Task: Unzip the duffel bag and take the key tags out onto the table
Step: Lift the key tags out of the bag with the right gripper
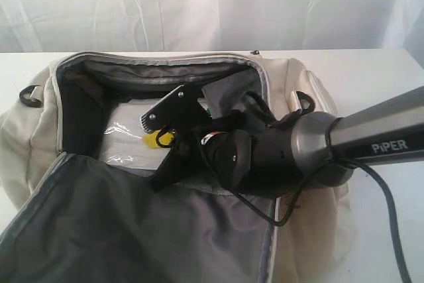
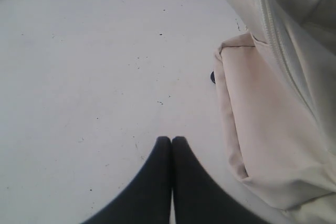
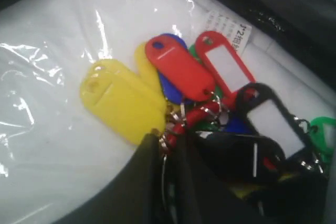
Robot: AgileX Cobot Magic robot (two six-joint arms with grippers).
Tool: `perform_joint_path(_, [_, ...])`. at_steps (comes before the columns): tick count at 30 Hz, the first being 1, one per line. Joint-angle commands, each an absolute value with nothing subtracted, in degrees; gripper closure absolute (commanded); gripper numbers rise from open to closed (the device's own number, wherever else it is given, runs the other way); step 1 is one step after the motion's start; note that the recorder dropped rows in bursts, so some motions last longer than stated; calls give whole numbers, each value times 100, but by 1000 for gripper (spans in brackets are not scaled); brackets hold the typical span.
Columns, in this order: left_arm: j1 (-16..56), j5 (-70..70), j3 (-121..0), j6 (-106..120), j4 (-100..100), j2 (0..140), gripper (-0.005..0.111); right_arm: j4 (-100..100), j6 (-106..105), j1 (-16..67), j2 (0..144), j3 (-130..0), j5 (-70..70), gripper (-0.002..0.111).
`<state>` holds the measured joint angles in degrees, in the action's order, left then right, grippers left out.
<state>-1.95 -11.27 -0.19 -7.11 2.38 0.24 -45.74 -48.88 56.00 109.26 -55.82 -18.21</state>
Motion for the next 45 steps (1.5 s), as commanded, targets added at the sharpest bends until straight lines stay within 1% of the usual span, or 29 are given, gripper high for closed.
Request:
perform_joint_path(1, [-214, -1105, 0, -751, 175, 0, 107, -4657, -4859, 5593, 10821, -5660, -1790, 108])
perform_joint_path(8, [-214, -1105, 0, -751, 175, 0, 107, -4667, -4859, 5593, 10372, -5989, -1868, 108])
perform_joint_path(11, [-214, -1105, 0, -751, 175, 0, 107, -4656, -4859, 5593, 9928, -6005, -2074, 108])
perform_joint_path(15, [-214, -1105, 0, -751, 175, 0, 107, -4656, -4859, 5593, 9562, -6005, -2051, 108])
perform_joint_path(18, [-214, -1105, 0, -751, 175, 0, 107, -4656, -4884, 5593, 8998, -5995, -2007, 108])
perform_joint_path(23, [-214, -1105, 0, -751, 175, 0, 107, -4656, -5238, 5593, 7885, -5995, -1299, 108])
perform_joint_path(27, [-214, -1105, 0, -751, 175, 0, 107, -4667, -5852, 5593, 7074, -5986, -1133, 108])
perform_joint_path(33, [-214, -1105, 0, -751, 175, 0, 107, -4667, -6319, 5581, 6475, -5790, -941, 108])
perform_joint_path(45, [-215, -1105, 0, -751, 186, 0, 107, -4958, -6469, 4527, 5390, -4711, -767, 108])
